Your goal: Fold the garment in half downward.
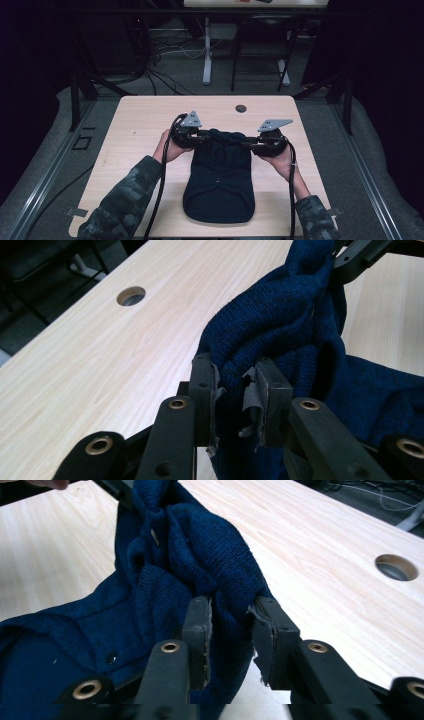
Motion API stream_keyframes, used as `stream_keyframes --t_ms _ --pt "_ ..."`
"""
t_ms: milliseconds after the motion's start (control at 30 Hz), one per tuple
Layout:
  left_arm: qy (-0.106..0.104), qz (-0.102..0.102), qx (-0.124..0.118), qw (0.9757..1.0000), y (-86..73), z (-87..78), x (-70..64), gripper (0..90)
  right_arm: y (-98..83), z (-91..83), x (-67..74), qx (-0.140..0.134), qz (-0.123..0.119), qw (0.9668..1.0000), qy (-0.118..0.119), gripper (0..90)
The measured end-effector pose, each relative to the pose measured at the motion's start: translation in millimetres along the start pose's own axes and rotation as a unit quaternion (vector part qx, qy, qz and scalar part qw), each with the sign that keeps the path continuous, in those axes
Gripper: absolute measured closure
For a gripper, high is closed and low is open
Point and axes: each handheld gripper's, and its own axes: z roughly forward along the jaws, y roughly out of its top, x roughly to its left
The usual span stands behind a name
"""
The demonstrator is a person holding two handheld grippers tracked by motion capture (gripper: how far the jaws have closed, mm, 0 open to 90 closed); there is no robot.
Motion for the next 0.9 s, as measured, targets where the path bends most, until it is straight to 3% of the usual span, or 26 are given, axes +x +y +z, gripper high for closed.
stream_keyframes --t_ms 133,333,400,500,700,800,900 --pt "-0.003 -0.008 -0.007 0.9999 1.8 -4.6 3.4 72.7 5.5 -2.1 3.8 -0.017 -0.021 0.9992 -0.028 79.6" --pt "-0.029 -0.035 0.028 0.9986 -4.9 4.2 3.0 59.4 9.3 0.3 11.2 -0.027 -0.045 0.9976 -0.046 81.5" --pt "-0.030 -0.032 0.037 0.9983 -5.7 7.1 2.7 57.4 10.6 1.2 13.3 -0.028 -0.053 0.9970 -0.049 81.5" --pt "-0.025 -0.024 0.028 0.9990 -6.1 6.5 1.3 68.8 11.3 1.4 14.9 -0.022 -0.062 0.9964 -0.054 81.4" --pt "-0.004 -0.001 0.003 1.0000 -1.9 2.0 -4.2 74.6 9.2 -1.9 9.5 -0.013 -0.050 0.9981 -0.036 76.4" --pt "0.001 0.009 -0.001 1.0000 0.1 1.3 -7.3 74.8 8.7 -1.4 5.0 -0.002 -0.030 0.9993 -0.020 65.5" --pt "0.008 0.022 -0.004 0.9997 1.9 -0.6 -10.6 74.8 8.9 -0.5 0.5 0.010 -0.012 0.9999 -0.006 60.9"
